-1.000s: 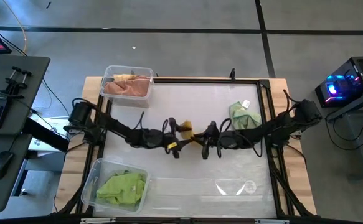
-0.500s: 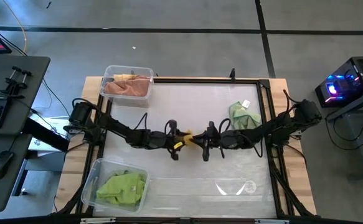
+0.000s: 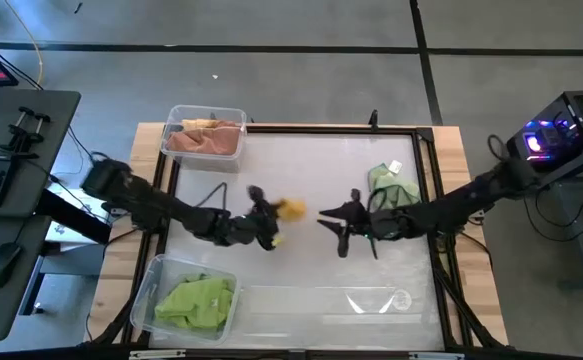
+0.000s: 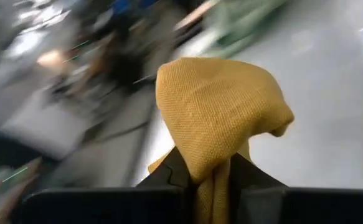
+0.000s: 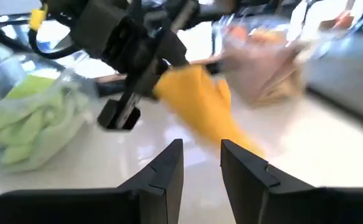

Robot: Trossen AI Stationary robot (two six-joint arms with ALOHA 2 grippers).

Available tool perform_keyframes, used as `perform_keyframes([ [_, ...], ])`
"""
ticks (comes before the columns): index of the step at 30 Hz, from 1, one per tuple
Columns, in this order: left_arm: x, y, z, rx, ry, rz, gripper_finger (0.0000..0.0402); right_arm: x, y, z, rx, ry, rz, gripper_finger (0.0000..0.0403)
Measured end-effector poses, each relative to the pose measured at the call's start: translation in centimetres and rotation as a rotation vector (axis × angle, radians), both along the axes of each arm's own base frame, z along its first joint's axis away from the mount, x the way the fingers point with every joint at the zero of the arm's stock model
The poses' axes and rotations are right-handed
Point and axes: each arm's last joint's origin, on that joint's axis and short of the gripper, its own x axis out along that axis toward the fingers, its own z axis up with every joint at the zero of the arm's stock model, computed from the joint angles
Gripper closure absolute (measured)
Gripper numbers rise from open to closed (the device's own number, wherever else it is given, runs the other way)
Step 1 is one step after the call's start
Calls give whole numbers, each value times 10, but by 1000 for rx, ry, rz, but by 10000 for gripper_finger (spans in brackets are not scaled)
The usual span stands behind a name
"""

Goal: Sort towels by color in basket
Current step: Put the yellow towel into the top transparent bin

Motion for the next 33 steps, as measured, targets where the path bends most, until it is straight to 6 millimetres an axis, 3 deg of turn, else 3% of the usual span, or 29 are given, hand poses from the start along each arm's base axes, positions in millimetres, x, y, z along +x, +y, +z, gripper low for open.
perform_keyframes([
  [6, -44, 30, 68, 215, -4, 403, 387, -11, 7, 10, -96, -3, -58, 301],
  [10, -75, 71, 107, 208, -74, 573, 387, -11, 8, 5, -96, 25, -57, 300],
  [14, -108, 115, 130, 150, -158, 681, 388, -9, 8, 0, -85, 50, -64, 300],
  [17, -128, 143, 131, 17, -209, 666, 388, -8, 9, -4, -87, 63, -64, 300],
  [22, -157, 187, 112, -464, -207, 639, 388, -7, 9, -6, -73, 69, -68, 300],
  [24, -164, 202, 103, -568, -194, 680, 383, -7, 9, -7, -73, 71, -68, 300],
  [28, -175, 225, 91, -613, -181, 811, 359, -7, 9, -7, -74, 73, -68, 300],
  [33, -183, 238, 85, -627, -153, 855, 308, -8, 9, -7, -76, 79, -68, 300],
])
